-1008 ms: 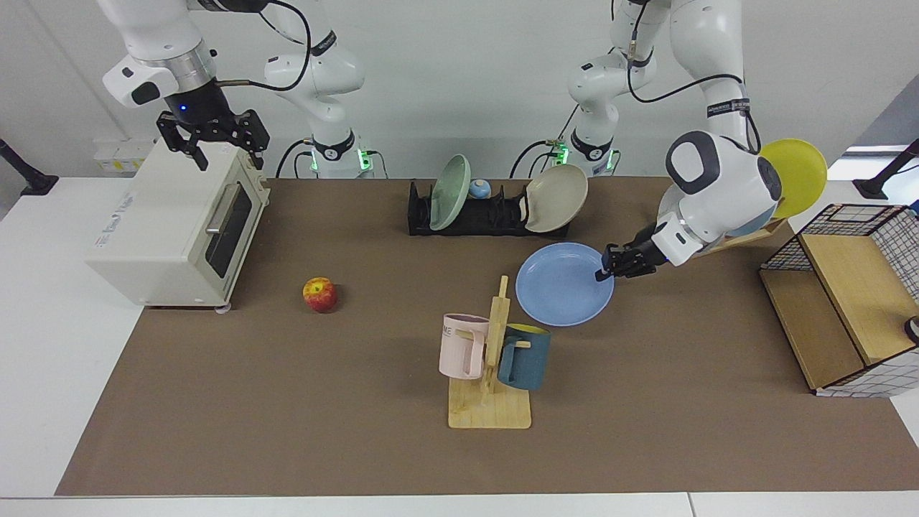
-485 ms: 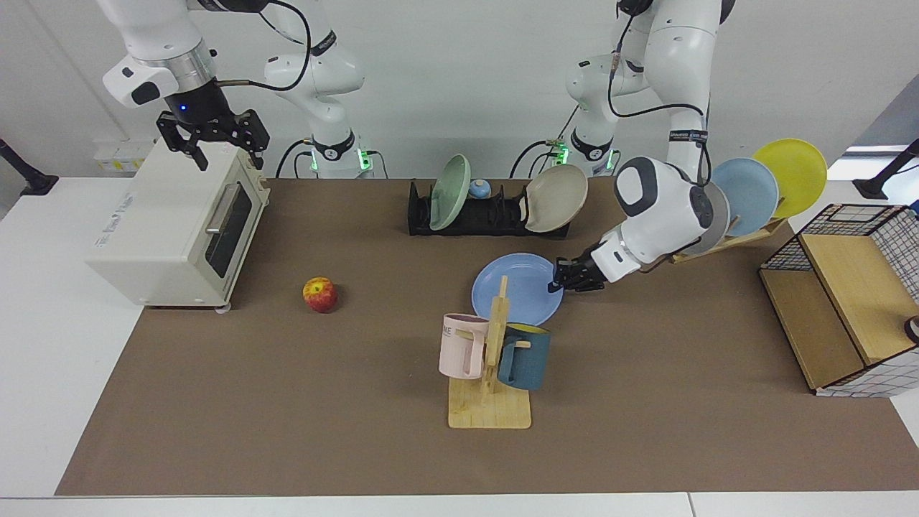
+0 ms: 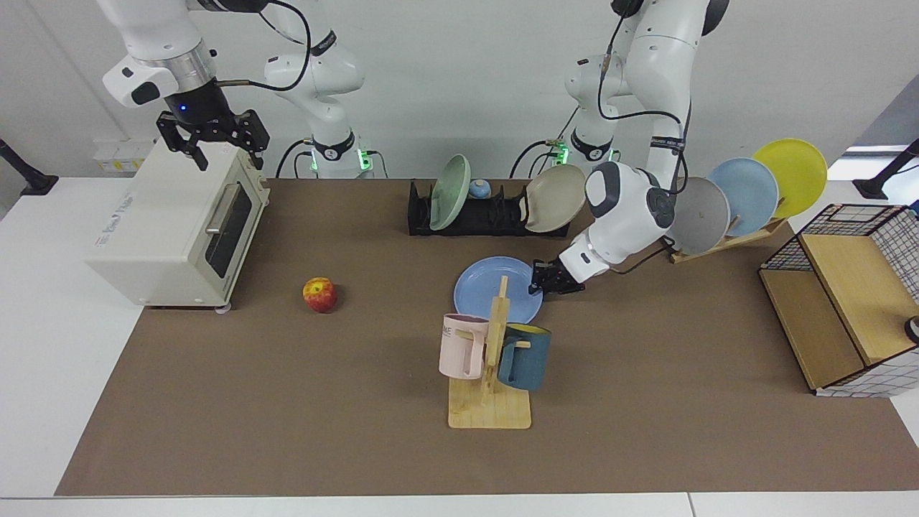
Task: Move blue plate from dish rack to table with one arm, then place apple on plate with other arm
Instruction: 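Grasp the blue plate rim and lift it out with the left gripper, then lower the blue plate onto the table and open the left gripper, then withdraw the left gripper while the right gripper reaches the red apple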
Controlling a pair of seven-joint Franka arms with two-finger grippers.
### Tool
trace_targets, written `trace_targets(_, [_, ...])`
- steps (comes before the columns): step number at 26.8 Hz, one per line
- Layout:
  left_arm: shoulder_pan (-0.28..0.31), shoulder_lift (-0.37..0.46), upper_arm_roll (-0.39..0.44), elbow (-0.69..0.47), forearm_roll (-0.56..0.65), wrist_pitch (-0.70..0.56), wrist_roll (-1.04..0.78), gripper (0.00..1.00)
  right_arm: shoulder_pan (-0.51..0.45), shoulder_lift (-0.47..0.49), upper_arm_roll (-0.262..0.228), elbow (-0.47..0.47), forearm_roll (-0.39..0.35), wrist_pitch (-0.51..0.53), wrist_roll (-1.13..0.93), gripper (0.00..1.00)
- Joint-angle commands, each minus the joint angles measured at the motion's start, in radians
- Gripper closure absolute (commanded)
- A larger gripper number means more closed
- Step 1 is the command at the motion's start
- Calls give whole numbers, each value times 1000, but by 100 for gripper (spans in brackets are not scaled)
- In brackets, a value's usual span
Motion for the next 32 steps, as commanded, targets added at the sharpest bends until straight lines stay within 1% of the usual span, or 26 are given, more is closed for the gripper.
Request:
trace_targets(1, [-19, -21, 26, -4, 90, 22, -72, 44, -4, -13, 4, -8, 0, 9, -2, 0])
trace_targets(2, [-17, -28, 28, 1, 116, 12, -82, 39, -4, -13, 4, -8, -1, 8, -2, 0])
trace_targets(5, [-13, -46, 29, 25, 190, -7, -115, 20, -4, -13, 4, -8, -1, 9, -2, 0])
trace_targets(9, [-3, -77, 31, 77, 262, -104, -151, 7, -4, -13, 4, -8, -1, 9, -2, 0])
trace_targets(11, [3, -90, 42, 118, 311, -188, -170, 1, -4, -13, 4, -8, 0, 9, -2, 0])
trace_targets(15, [21, -144, 52, 214, 440, -346, -176, 1, -4, -15, 2, -9, -14, -2, -11, 0])
trace_targets(18, [61, -199, 51, 278, 460, -438, -178, 1, -18, -13, 2, -41, -1, 14, -19, 0])
trace_targets(19, [63, -215, 52, 299, 460, -467, -176, 1, -18, -8, 2, -56, 0, 35, -19, 0])
trace_targets(22, [66, -233, 54, 369, 477, -584, -175, 1, -4, -7, 4, -171, 2, 186, -19, 0])
trace_targets(25, [66, -252, 60, 445, 512, -691, -173, 1, 37, 14, 4, -257, 5, 317, -17, 0])
trace_targets(27, [67, -255, 63, 496, 521, -742, -173, 1, 54, 50, 4, -290, 29, 369, -16, 0])
trace_targets(29, [76, -259, 66, 543, 520, -793, -173, 1, 72, 88, 4, -299, 57, 412, -10, 0])
trace_targets(32, [92, -262, 68, 586, 529, -845, -170, 1, 89, 159, 4, -301, 63, 464, -16, 0])
